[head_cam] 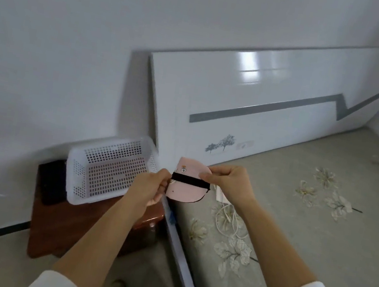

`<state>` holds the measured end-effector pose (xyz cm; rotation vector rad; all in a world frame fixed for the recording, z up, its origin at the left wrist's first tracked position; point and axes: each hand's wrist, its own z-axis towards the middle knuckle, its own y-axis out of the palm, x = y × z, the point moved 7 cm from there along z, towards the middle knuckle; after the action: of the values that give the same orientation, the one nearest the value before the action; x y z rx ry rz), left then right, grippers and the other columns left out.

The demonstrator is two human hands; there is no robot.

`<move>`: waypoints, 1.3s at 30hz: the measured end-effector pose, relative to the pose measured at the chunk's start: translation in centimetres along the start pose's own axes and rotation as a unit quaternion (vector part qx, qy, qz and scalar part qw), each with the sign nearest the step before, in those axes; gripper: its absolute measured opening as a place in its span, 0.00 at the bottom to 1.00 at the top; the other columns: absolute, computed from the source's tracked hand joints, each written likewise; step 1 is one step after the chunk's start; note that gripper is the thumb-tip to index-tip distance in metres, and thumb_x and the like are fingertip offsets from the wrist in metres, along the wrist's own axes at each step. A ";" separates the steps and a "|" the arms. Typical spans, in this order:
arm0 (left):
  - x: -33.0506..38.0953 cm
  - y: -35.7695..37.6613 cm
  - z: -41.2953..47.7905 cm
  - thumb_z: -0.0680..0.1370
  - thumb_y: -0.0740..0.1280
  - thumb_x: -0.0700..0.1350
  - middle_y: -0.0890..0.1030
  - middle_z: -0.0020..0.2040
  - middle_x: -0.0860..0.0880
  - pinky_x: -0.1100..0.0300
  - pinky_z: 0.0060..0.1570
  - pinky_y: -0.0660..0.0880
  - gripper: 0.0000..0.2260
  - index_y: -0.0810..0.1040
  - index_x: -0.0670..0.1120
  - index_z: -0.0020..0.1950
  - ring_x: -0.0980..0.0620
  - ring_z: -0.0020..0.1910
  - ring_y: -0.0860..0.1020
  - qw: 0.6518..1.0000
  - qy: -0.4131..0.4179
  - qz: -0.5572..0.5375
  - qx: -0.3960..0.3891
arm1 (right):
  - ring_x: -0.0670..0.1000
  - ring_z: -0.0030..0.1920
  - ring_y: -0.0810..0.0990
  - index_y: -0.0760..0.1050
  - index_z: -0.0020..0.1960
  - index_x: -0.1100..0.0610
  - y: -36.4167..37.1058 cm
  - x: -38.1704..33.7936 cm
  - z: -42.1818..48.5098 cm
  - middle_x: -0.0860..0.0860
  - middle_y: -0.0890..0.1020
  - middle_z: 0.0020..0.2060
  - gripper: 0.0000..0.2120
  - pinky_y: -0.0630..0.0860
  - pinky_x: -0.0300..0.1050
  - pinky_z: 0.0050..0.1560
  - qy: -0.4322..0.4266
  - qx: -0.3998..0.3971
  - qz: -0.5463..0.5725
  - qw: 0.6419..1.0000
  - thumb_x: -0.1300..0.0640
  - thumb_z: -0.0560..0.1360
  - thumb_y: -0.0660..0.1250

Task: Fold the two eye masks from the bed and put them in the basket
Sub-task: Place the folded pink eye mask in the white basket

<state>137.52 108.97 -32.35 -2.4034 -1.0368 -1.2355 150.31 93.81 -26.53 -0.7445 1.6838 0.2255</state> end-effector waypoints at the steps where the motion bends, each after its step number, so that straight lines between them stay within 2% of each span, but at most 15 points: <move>1: 0.3 -2.2 0.8 0.72 0.67 0.43 0.73 0.27 0.50 0.61 0.36 0.70 0.07 0.75 0.45 0.34 0.56 0.27 0.70 1.000 -0.004 0.015 -0.001 | 0.41 0.37 0.83 0.85 0.45 0.56 2.0 -0.3 0.7 0.47 0.87 0.36 0.06 0.78 0.33 0.43 0.007 -0.013 -0.002 1.000 0.61 0.68 0.75; 4: 0.7 -8.6 2.9 0.71 0.68 0.43 0.74 0.33 0.49 0.58 0.42 0.73 0.04 0.77 0.45 0.38 0.54 0.34 0.72 0.999 -0.014 0.044 0.005 | 0.36 0.35 0.80 0.83 0.53 0.59 8.8 -0.9 3.0 0.49 0.84 0.40 0.10 0.73 0.29 0.37 0.031 -0.062 -0.022 0.997 0.62 0.72 0.71; 8: 1.2 -15.9 5.1 0.74 0.67 0.44 0.79 0.40 0.49 0.58 0.46 0.73 0.04 0.78 0.47 0.40 0.53 0.41 0.76 0.997 -0.005 0.065 0.039 | 0.39 0.36 0.78 0.82 0.54 0.60 17.6 -0.7 6.2 0.48 0.83 0.39 0.10 0.72 0.30 0.35 0.049 -0.088 -0.055 0.993 0.64 0.74 0.68; 11: 1.4 -20.2 7.0 0.77 0.64 0.48 0.77 0.44 0.52 0.59 0.46 0.72 0.05 0.77 0.48 0.44 0.53 0.46 0.76 0.986 0.041 0.137 0.081 | 0.41 0.36 0.78 0.83 0.51 0.59 22.4 -0.3 8.5 0.44 0.82 0.35 0.09 0.71 0.30 0.36 0.048 -0.089 -0.089 0.991 0.65 0.73 0.68; 13: 1.1 -23.3 8.5 0.77 0.64 0.48 0.75 0.50 0.53 0.60 0.46 0.70 0.07 0.76 0.48 0.53 0.53 0.50 0.75 0.968 0.066 0.203 0.132 | 0.47 0.36 0.78 0.84 0.48 0.59 25.0 0.2 10.2 0.50 0.83 0.36 0.07 0.73 0.35 0.37 0.051 -0.095 -0.123 0.987 0.64 0.73 0.69; 15: 0.7 -26.0 10.2 0.77 0.65 0.47 0.74 0.56 0.51 0.60 0.49 0.69 0.14 0.74 0.45 0.61 0.51 0.54 0.75 0.942 0.091 0.270 0.177 | 0.49 0.38 0.78 0.83 0.45 0.59 27.0 1.0 12.0 0.55 0.83 0.39 0.04 0.73 0.36 0.37 0.064 -0.092 -0.157 0.981 0.63 0.72 0.70; 17: -0.2 -27.9 11.8 0.76 0.65 0.47 0.73 0.64 0.45 0.60 0.54 0.69 0.18 0.72 0.44 0.65 0.48 0.61 0.73 0.918 0.109 0.324 0.200 | 0.50 0.39 0.78 0.80 0.43 0.59 28.7 2.5 13.9 0.53 0.82 0.38 0.01 0.73 0.36 0.36 0.084 -0.087 -0.186 0.975 0.61 0.71 0.71; 20: -2.1 -29.7 14.4 0.77 0.64 0.49 0.68 0.71 0.45 0.56 0.62 0.68 0.23 0.66 0.45 0.72 0.48 0.69 0.68 0.907 0.111 0.357 0.193 | 0.51 0.40 0.78 0.78 0.39 0.56 31.2 5.0 16.7 0.51 0.80 0.36 0.04 0.74 0.41 0.39 0.100 -0.098 -0.225 0.964 0.61 0.71 0.71; 25: -5.7 -30.3 17.0 0.80 0.57 0.50 0.69 0.72 0.47 0.56 0.61 0.73 0.26 0.54 0.51 0.77 0.50 0.67 0.72 0.927 0.107 0.327 0.150 | 0.53 0.43 0.79 0.80 0.45 0.61 35.1 8.9 19.9 0.57 0.83 0.44 0.02 0.75 0.40 0.41 0.133 -0.142 -0.247 0.949 0.62 0.73 0.70; 28: -6.9 -30.3 17.5 0.81 0.54 0.50 0.70 0.70 0.49 0.63 0.54 0.73 0.26 0.50 0.51 0.78 0.53 0.64 0.73 0.914 0.106 0.362 0.150 | 0.56 0.47 0.81 0.80 0.44 0.60 36.9 10.8 21.1 0.58 0.83 0.47 0.03 0.77 0.44 0.45 0.156 -0.158 -0.250 0.942 0.64 0.74 0.68; 30: -7.2 -30.1 17.5 0.81 0.54 0.50 0.71 0.69 0.49 0.64 0.50 0.75 0.27 0.47 0.51 0.78 0.54 0.60 0.75 0.902 0.108 0.387 0.156 | 0.57 0.48 0.81 0.80 0.44 0.59 37.7 12.0 21.6 0.59 0.83 0.49 0.07 0.79 0.48 0.48 0.168 -0.144 -0.257 0.941 0.67 0.74 0.65; 32: -7.5 -30.0 17.4 0.81 0.54 0.50 0.70 0.69 0.49 0.64 0.50 0.76 0.28 0.45 0.51 0.77 0.55 0.59 0.75 0.898 0.110 0.396 0.155 | 0.57 0.49 0.81 0.81 0.52 0.59 38.2 12.8 21.5 0.58 0.83 0.53 0.10 0.79 0.49 0.50 0.172 -0.137 -0.266 0.939 0.66 0.75 0.63; 35: -7.9 -29.8 17.5 0.81 0.55 0.50 0.68 0.71 0.48 0.61 0.55 0.76 0.28 0.45 0.50 0.78 0.53 0.64 0.72 0.893 0.111 0.408 0.153 | 0.57 0.55 0.80 0.75 0.64 0.61 39.0 13.4 20.4 0.59 0.80 0.60 0.17 0.78 0.49 0.54 0.162 -0.163 -0.296 0.927 0.60 0.77 0.64; 37: -8.1 -29.8 17.6 0.81 0.55 0.50 0.68 0.72 0.48 0.60 0.57 0.75 0.29 0.44 0.50 0.78 0.52 0.66 0.71 0.890 0.118 0.413 0.155 | 0.56 0.57 0.79 0.71 0.69 0.58 39.1 13.4 19.7 0.57 0.77 0.64 0.21 0.79 0.48 0.53 0.153 -0.169 -0.311 0.923 0.57 0.77 0.64; 39: -8.2 -29.7 17.7 0.81 0.55 0.49 0.67 0.72 0.47 0.63 0.54 0.73 0.29 0.44 0.50 0.78 0.53 0.65 0.71 0.889 0.118 0.416 0.149 | 0.54 0.57 0.79 0.70 0.70 0.56 38.7 12.9 18.9 0.55 0.77 0.65 0.21 0.76 0.43 0.49 0.141 -0.161 -0.310 0.926 0.56 0.77 0.63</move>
<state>124.67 135.25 -52.51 -2.0079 -0.0549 -0.9149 142.13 129.23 -52.95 -1.5778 1.6020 -0.0596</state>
